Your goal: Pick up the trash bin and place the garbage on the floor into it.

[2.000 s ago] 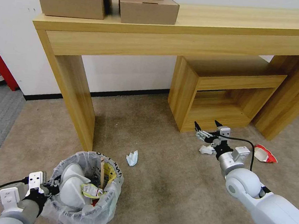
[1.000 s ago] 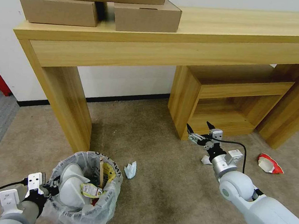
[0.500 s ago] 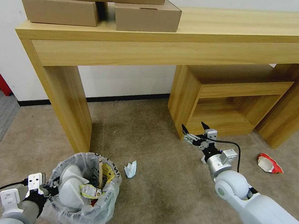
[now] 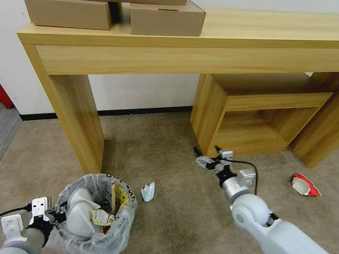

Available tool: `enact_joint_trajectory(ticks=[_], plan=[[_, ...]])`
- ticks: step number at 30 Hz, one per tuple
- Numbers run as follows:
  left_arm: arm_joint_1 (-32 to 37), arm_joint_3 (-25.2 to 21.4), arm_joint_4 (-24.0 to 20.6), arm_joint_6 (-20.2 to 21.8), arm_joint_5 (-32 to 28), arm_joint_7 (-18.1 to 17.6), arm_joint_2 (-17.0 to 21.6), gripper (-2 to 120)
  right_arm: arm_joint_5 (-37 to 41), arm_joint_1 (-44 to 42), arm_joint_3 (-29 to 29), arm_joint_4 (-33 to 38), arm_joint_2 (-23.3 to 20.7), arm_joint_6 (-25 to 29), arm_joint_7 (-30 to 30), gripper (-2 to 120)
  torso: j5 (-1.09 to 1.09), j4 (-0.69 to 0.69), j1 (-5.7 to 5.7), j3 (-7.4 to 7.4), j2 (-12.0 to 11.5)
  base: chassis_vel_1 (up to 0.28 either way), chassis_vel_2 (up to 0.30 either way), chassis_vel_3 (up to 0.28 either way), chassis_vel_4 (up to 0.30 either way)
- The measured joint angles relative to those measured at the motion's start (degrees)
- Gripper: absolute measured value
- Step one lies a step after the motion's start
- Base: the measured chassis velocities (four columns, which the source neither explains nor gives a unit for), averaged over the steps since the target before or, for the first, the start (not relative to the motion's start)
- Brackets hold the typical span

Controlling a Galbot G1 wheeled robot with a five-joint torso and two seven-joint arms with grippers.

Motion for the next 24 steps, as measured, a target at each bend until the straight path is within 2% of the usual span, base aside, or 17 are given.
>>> enact_joint_trajectory(ticks=[2,3,5,10,18,21,22,24], plan=[[-0.7,0.2,0.4,0.1,0.0,-0.1,0.0,1,3.1,0.6,-1.8,-0.4,1.5,-3.0,3.8,100,0.0,0.0,0.0,0.0,0.0,0.0,0.0,0.0,0.0],[-0.7,0.2,0.4,0.1,0.0,-0.1,0.0,1,3.1,0.6,-1.8,-0.4,1.5,-3.0,3.8,100,0.0,0.0,0.0,0.0,0.0,0.0,0.0,0.0,0.0],[-1.0,0.2,0.8,0.2,0.0,-0.2,0.0,1,7.7,1.1,-3.3,-1.7,3.4,-6.7,8.8,100,0.0,-0.01,0.0,0.0,0.0,0.0,0.0,0.0,0.0],[-1.0,0.2,1.0,0.3,0.0,-0.3,-0.5,1,12.7,2.9,-6.1,-6.1,7.2,-11.2,13.4,100,0.01,-0.01,0.0,0.0,0.0,0.0,0.0,0.0,0.0],[-1.2,0.3,1.4,0.3,0.5,-0.3,-1.0,1,15.9,4.6,-8.9,-11.4,12.7,-14.6,15.1,100,-0.01,0.0,0.0,0.0,0.0,0.0,0.0,0.0,0.0],[-1.2,0.3,1.5,0.3,0.6,-0.3,-1.2,1,15.9,5.4,-10.3,-15.7,17.7,-16.9,16.3,100,0.01,-0.01,0.0,0.01,0.0,0.0,0.0,0.0,0.0],[-1.2,0.3,1.5,0.3,0.6,-0.3,-1.2,1,15.9,5.4,-10.3,-15.7,17.7,-16.9,16.3,100,0.01,-0.01,0.0,0.01,0.0,0.0,0.0,0.0,0.0],[-1.2,0.3,1.7,0.3,0.7,-0.4,-1.4,1,15.0,6.1,-11.2,-19.4,21.7,-18.1,16.7,100,0.0,0.0,0.0,0.01,0.0,0.0,0.0,0.0,0.0]])
